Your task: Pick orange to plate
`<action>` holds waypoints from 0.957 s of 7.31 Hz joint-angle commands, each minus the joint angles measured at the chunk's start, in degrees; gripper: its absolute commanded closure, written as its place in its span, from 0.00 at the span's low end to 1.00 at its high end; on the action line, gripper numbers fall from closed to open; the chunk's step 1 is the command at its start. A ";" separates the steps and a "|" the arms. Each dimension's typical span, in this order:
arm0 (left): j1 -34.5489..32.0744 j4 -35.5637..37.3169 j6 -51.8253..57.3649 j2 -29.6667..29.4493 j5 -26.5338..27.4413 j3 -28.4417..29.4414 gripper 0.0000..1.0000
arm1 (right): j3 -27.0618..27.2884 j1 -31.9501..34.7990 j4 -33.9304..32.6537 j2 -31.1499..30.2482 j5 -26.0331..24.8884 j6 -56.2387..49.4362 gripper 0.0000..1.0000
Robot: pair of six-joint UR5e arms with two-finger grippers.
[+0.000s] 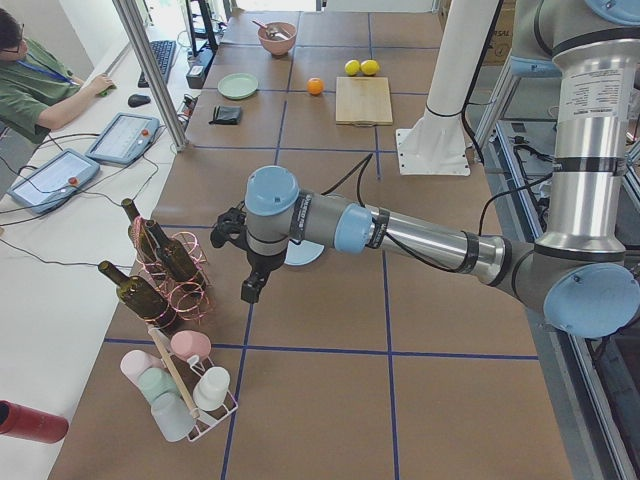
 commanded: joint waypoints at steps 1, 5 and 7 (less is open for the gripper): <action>-0.17 -14.45 -1.40 -0.96 -0.20 -0.15 0.00 | 0.23 -1.49 4.40 0.43 1.18 2.50 0.00; 12.00 -30.58 -25.37 5.38 1.14 0.82 0.00 | 0.23 -4.48 7.50 0.60 2.51 5.40 0.00; 23.95 -37.41 -43.26 5.46 13.36 1.42 0.00 | 0.06 -4.48 7.41 0.51 2.50 5.31 0.00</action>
